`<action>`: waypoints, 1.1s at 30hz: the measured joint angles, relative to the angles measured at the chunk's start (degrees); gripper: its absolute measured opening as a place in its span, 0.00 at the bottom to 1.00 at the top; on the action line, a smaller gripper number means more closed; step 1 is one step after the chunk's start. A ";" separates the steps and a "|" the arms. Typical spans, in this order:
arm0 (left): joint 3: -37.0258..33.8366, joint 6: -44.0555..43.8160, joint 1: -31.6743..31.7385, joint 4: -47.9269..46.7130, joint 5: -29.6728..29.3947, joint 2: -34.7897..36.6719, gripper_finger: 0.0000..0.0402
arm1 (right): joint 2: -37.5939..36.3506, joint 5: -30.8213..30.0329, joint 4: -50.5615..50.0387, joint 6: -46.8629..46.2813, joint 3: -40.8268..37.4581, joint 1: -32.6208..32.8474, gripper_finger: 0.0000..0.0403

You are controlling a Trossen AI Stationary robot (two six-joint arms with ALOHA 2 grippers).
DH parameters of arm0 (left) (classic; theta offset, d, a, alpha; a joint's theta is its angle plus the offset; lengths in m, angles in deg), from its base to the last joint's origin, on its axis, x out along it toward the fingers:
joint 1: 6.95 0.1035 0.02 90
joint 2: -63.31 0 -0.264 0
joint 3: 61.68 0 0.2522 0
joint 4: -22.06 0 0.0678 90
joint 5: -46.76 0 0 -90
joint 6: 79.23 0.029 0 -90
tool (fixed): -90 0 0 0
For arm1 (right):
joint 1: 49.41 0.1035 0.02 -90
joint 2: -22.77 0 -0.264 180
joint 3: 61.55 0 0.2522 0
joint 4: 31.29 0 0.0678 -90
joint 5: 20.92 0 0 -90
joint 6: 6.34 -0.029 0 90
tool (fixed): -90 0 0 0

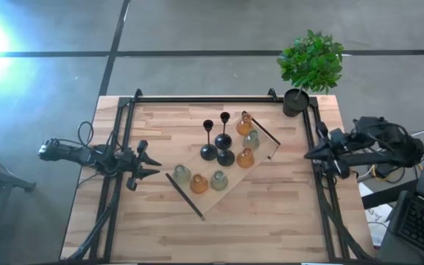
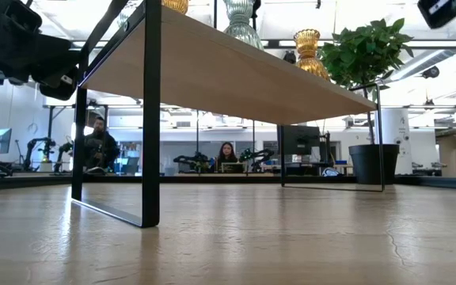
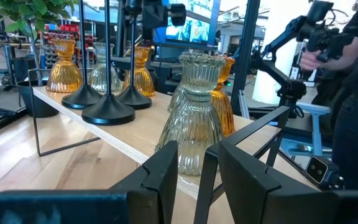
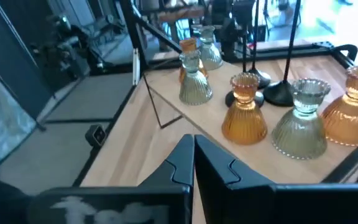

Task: Pick & Place candle stick holders
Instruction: Return to Home Position

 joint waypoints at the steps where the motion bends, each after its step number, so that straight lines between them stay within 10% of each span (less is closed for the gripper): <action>1: -0.01 0.00 -0.01 0.00 0.00 0.00 0.30 | -1.84 0.02 1.41 -0.60 -1.87 0.00 0.02; 15: 0.00 0.00 0.00 0.00 -0.01 -0.01 0.30 | -17.73 -6.44 21.82 -0.93 -22.12 -0.01 0.02; 26: 0.00 0.00 0.00 0.00 -0.01 -0.08 0.30 | -17.71 -14.10 25.75 4.30 -29.84 -0.02 0.02; 33: 0.00 0.00 -0.02 0.00 -0.02 -0.10 0.30 | -16.60 -19.84 44.96 -2.14 -42.03 -0.02 0.02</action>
